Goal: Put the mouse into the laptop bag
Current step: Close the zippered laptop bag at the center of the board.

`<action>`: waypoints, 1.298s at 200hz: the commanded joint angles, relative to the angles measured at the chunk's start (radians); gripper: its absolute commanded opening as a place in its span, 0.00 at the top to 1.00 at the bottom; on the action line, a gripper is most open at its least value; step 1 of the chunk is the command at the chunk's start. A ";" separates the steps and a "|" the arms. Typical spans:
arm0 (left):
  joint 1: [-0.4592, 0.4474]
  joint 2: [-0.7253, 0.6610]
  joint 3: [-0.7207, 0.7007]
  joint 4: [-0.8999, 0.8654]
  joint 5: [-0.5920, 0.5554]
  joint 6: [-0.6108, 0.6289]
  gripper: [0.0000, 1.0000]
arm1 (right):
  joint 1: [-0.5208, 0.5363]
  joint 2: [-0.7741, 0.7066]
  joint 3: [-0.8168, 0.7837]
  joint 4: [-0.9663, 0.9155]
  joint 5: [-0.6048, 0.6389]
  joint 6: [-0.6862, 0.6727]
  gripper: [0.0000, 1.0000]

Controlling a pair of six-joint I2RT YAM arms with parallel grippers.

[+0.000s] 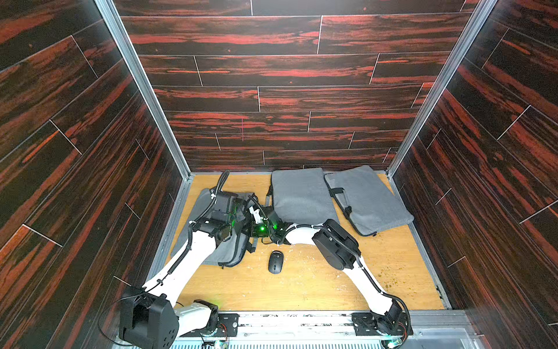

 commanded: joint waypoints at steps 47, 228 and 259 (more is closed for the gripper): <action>0.003 -0.055 -0.016 0.019 -0.013 -0.009 1.00 | -0.044 0.140 0.222 -0.167 0.069 -0.016 0.84; 0.002 -0.108 -0.291 0.068 -0.025 -0.181 0.00 | 0.021 -0.554 -0.709 0.170 0.228 -0.043 0.41; 0.004 -0.325 -0.444 0.034 -0.122 -0.286 0.00 | 0.095 -0.559 -0.687 0.118 0.252 -0.039 0.32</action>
